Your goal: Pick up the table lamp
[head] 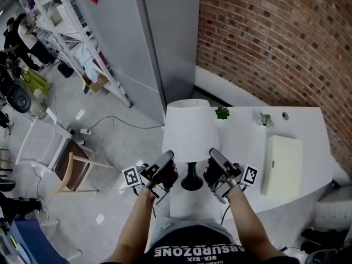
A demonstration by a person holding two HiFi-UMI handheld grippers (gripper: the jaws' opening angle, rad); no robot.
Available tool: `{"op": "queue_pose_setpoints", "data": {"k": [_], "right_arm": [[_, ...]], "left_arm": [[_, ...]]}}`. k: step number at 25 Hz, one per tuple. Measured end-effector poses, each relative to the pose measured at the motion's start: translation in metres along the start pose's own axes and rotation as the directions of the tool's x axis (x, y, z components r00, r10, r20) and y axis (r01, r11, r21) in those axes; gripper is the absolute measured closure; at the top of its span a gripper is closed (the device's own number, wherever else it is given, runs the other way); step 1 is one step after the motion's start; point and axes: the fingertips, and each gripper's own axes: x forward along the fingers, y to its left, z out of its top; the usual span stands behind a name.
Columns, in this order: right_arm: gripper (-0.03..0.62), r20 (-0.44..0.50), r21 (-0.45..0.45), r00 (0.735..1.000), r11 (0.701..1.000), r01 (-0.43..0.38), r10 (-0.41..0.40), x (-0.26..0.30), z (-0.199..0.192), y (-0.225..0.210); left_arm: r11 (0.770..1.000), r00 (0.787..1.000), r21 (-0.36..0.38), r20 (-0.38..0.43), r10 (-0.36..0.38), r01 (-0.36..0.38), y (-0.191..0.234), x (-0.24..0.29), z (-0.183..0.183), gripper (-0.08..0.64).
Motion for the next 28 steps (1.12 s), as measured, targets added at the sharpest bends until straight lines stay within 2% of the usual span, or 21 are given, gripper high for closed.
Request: {"op": "queue_pose_setpoints", "data": {"k": [10,28], "right_arm": [[0.551,-0.005,-0.029,1.0,0.999,-0.019,0.019,0.007,0.002,0.015],[0.538,-0.037,-0.106,0.997,0.992,-0.074,0.07,0.025,0.002,0.057]], "left_arm": [[0.999,1.0,0.033,-0.017,-0.014,0.015,-0.015,0.009,0.0,0.495],[0.985,0.995,0.165,-0.095,-0.03,0.045,-0.062,0.033,-0.006,0.494]]}}
